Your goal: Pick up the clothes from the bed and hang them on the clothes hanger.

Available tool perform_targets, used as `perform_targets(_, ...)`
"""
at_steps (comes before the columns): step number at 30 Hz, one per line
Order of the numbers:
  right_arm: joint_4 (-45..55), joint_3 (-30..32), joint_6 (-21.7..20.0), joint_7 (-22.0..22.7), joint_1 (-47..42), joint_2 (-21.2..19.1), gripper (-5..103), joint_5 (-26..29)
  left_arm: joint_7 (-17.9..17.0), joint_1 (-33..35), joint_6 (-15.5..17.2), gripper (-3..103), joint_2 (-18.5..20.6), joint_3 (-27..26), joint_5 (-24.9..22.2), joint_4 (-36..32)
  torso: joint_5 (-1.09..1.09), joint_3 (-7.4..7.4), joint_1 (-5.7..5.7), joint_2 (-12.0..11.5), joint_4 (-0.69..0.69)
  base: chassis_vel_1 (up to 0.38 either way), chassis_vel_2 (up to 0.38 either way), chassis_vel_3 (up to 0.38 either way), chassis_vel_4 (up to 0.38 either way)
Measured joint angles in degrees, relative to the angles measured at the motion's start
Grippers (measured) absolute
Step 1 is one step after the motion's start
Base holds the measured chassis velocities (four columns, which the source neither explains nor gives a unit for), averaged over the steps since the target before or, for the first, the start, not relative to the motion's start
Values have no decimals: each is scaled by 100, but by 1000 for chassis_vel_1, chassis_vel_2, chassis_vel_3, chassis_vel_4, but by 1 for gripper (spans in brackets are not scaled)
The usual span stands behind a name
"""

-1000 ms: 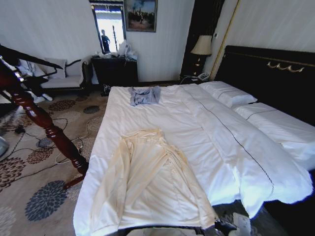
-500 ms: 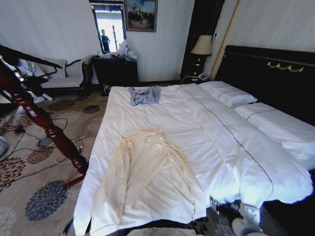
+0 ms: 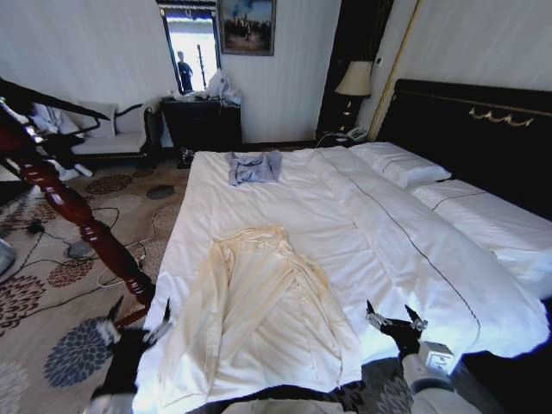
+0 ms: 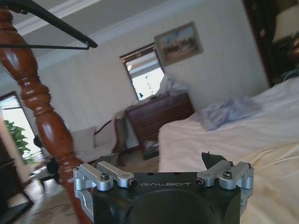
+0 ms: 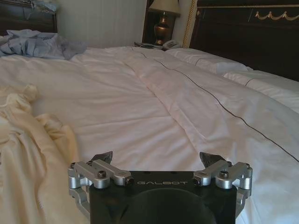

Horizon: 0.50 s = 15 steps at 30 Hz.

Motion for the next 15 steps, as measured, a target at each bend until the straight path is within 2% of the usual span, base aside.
perform_targets(2, -8, -5, 0, 0, -7, 7, 100, -18, -25, -52, 111, 100, 48, -46, -19, -2, 1, 0, 0, 0, -1, 0, 0, 0, 0)
perform_targets(3, -30, -15, 0, 2, -14, 17, 100, -48, -94, -124, 333, 100, 154, -210, -40, -3, 0, 0, 0, 0, -1, 0, 0, 0, 0)
perform_targets(6, -73, -41, -15, 16, 20, 26, 100, -45, -217, -180, 656, 100, 420, -658, -287, -2, 0, 0, 0, 0, 3, 0, 0, 0, 0)
perform_targets(8, -82, -54, -26, 22, 37, 32, 100, -41, -225, -232, 727, 100, 515, -830, -407, -1, 1, -1, 0, 0, 3, 0, 0, 0, 0)
perform_targets(9, -95, -73, -43, 27, 54, 41, 100, -38, -225, -321, 809, 100, 641, -1038, -580, 2, 1, 0, 0, 0, 3, 0, 0, 0, 0)
perform_targets(10, -112, -107, -62, 29, 58, 58, 100, -49, -222, -499, 937, 100, 894, -1420, -1015, 6, 1, 0, 0, 0, 3, 0, 0, 0, 0)
perform_targets(11, -112, -107, -62, 29, 58, 58, 100, -49, -222, -499, 937, 100, 894, -1420, -1015, 6, 1, 0, 0, 0, 3, 0, 0, 0, 0)
perform_targets(12, -117, -120, -67, 30, 55, 67, 100, -61, -221, -571, 983, 100, 1002, -1565, -1209, 9, 1, 0, 0, 0, 1, 0, 0, 0, 0)
perform_targets(13, -132, -148, -70, 29, 40, 90, 100, -104, -220, -775, 1074, 100, 1317, -1949, -1718, 14, -1, 0, 0, -1, 1, 0, 0, 0, 0)
perform_targets(14, -140, -158, -70, 28, 33, 106, 100, -125, -220, -907, 1102, 100, 1521, -2157, -1984, 16, -1, 0, 0, 0, 1, 0, 0, 0, 0)
perform_targets(15, -140, -158, -70, 28, 33, 106, 100, -125, -220, -907, 1102, 100, 1521, -2157, -1984, 16, -1, 0, 0, 0, 1, 0, 0, 0, 0)
